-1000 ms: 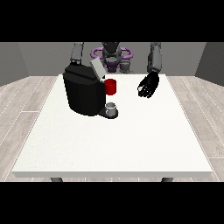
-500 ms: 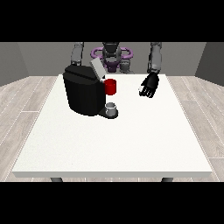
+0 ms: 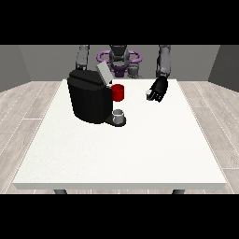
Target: Insert the coffee pod into the coffee machine and close the lid
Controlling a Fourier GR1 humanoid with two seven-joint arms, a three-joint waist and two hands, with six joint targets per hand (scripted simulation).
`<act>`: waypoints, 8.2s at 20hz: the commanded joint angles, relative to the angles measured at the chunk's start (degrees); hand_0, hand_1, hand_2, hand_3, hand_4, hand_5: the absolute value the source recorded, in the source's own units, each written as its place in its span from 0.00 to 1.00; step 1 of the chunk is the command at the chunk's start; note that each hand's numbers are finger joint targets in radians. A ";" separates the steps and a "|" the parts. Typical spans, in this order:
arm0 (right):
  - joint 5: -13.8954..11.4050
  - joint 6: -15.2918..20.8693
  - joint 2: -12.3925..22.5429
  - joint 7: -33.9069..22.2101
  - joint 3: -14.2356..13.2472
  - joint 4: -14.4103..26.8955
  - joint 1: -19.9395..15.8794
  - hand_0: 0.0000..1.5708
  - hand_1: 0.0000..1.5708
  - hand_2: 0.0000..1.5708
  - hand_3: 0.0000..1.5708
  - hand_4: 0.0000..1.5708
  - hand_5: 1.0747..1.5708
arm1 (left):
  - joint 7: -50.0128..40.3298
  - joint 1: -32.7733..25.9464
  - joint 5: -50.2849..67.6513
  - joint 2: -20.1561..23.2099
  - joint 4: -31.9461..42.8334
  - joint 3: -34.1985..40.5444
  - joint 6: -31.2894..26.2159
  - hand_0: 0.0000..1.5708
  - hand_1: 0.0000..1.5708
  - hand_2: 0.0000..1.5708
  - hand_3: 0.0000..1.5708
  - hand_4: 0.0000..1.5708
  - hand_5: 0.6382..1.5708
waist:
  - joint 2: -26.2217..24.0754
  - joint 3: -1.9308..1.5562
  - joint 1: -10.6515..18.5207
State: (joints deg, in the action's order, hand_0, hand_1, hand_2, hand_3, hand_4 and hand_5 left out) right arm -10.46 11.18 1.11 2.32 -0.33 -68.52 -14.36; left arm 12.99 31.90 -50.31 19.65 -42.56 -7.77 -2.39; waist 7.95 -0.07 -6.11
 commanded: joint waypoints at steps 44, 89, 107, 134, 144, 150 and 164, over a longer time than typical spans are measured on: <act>-0.45 -0.66 2.28 -2.35 -1.34 -3.32 -12.13 0.00 0.00 0.00 0.00 0.00 1.00 | -13.15 41.77 9.54 6.61 1.63 16.67 -25.86 0.80 0.80 0.83 0.79 0.31 1.00 | 8.15 0.03 -10.96; -0.10 0.53 2.61 -4.04 -2.34 -5.55 -14.54 0.00 0.00 0.00 0.00 0.00 1.00 | -3.21 42.33 1.15 10.02 6.82 12.64 -17.33 0.74 0.74 0.75 0.67 0.00 1.00 | 12.60 0.05 -12.46; 0.68 -1.17 4.70 -4.05 -3.68 -4.08 -13.80 0.00 0.00 0.00 0.00 0.05 1.00 | -0.75 41.22 1.11 7.25 6.13 14.09 -11.43 0.81 0.81 0.79 0.62 0.00 1.00 | 11.98 0.05 -12.76; 0.15 1.21 2.39 -1.49 -4.07 0.69 -8.49 0.00 0.00 0.00 0.00 0.00 1.00 | 1.25 37.57 -1.96 6.46 6.46 12.63 -11.15 0.00 0.00 0.00 0.04 0.00 1.00 | 5.40 0.04 -6.84; 2.96 -1.11 4.03 0.92 -6.98 3.59 1.89 0.00 0.00 0.00 0.00 0.00 1.00 | 3.99 23.30 13.88 -7.37 4.66 23.39 -10.22 0.00 0.00 0.00 0.00 0.13 1.00 | -8.91 0.22 1.48; 3.99 0.29 3.37 1.84 -8.65 3.67 5.71 0.00 0.00 0.00 0.00 0.00 1.00 | 7.48 11.47 26.13 -16.39 6.34 31.63 -13.46 0.00 0.00 0.00 0.00 0.04 1.00 | -17.48 0.16 8.95; 5.99 -10.55 6.92 -2.92 -3.80 -6.04 -1.78 0.00 0.00 0.00 0.00 0.16 1.00 | 2.57 -1.11 30.47 -19.58 0.81 27.78 -13.90 0.00 0.00 0.00 0.00 0.25 1.00 | -24.32 0.06 12.94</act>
State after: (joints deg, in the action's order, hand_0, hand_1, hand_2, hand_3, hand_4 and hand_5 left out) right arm -4.86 2.33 6.58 0.28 -4.10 -73.36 -13.09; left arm 17.93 31.43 -22.60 1.13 -38.73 21.30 -17.39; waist -17.24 0.01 6.20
